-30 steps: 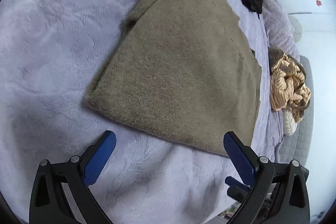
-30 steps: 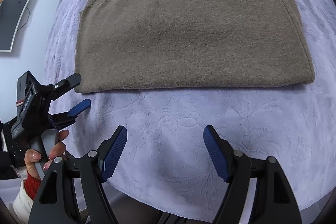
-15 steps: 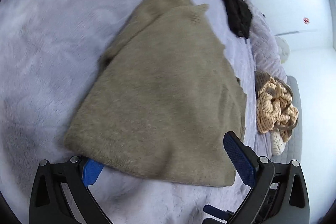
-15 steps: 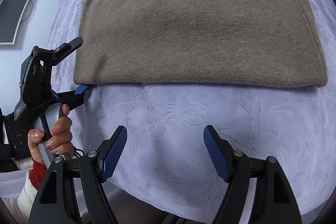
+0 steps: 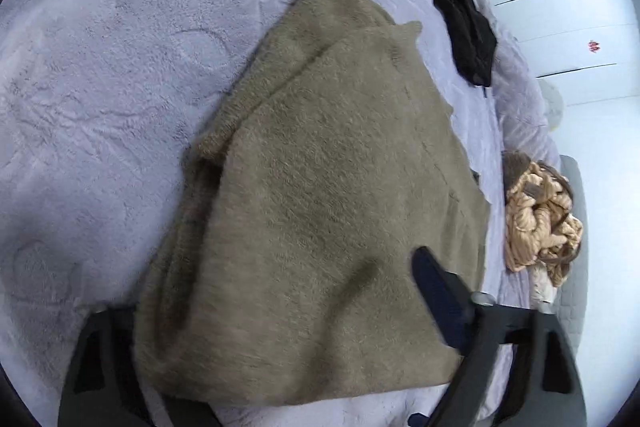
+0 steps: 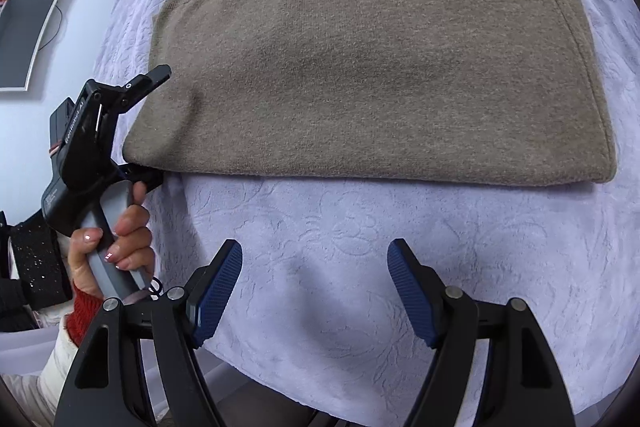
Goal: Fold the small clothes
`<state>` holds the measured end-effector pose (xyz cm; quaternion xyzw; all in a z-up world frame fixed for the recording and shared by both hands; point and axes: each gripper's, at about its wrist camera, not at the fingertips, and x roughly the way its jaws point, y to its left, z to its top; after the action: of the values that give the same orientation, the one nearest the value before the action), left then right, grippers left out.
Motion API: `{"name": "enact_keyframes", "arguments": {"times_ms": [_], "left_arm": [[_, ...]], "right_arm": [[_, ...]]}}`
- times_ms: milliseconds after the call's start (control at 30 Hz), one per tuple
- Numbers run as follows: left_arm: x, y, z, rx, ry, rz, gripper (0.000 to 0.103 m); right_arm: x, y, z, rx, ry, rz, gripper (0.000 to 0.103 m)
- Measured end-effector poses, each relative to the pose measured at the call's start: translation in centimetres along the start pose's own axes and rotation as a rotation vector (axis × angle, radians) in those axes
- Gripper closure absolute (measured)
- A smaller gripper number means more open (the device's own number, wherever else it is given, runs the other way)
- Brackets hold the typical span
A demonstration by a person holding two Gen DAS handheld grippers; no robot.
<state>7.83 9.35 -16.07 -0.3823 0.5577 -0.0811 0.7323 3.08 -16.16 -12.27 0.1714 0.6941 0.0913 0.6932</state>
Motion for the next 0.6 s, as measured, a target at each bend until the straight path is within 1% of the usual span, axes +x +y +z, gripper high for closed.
{"name": "enact_keyframes", "arguments": {"times_ms": [33,67,100,133,167,200,300,367,433,533,600], "left_arm": [[0.0,0.1,0.2,-0.004,-0.002,0.028,0.049],[-0.1,0.1,0.3,-0.006,-0.006,0.035,0.057],[-0.4,-0.1,0.3,0.006,-0.012,0.026,0.068],[-0.6,-0.6,0.2,0.038,-0.022,0.037,0.076],[-0.9,-1.3,-0.1,0.095,-0.034,0.071,0.078],[-1.2,-2.5,-0.4,0.188,-0.049,0.127,0.083],[-1.3,-6.0,-1.9,0.413,-0.095,0.259,0.086],[-1.2,-7.5,-2.8,0.536,-0.115,0.322,0.086],[-0.8,-8.8,-4.0,0.68,-0.135,0.384,0.086],[-0.6,-10.0,-5.5,0.826,-0.149,0.418,0.086],[-0.5,-10.4,-6.0,0.883,-0.158,0.432,0.086]], "right_arm": [[-0.1,-0.1,0.1,0.001,-0.003,-0.001,0.025],[-0.3,-0.2,0.2,0.001,-0.008,-0.004,0.025],[-0.6,-0.2,0.4,0.0,-0.014,-0.006,0.025],[-1.0,-0.3,0.6,-0.002,-0.023,-0.008,0.025],[-1.4,-0.4,0.9,-0.004,-0.034,-0.011,0.025],[-1.9,-0.4,1.3,-0.006,-0.048,-0.015,0.025],[-3.8,-0.9,2.8,-0.013,-0.087,-0.024,0.025],[-5.0,-0.8,4.5,-0.025,-0.109,-0.022,0.025],[-6.5,-0.3,6.4,-0.054,-0.126,-0.015,0.025],[-7.9,1.6,9.7,-0.122,-0.119,0.005,0.025],[-8.1,3.9,12.2,-0.177,-0.093,0.03,0.025]]}}
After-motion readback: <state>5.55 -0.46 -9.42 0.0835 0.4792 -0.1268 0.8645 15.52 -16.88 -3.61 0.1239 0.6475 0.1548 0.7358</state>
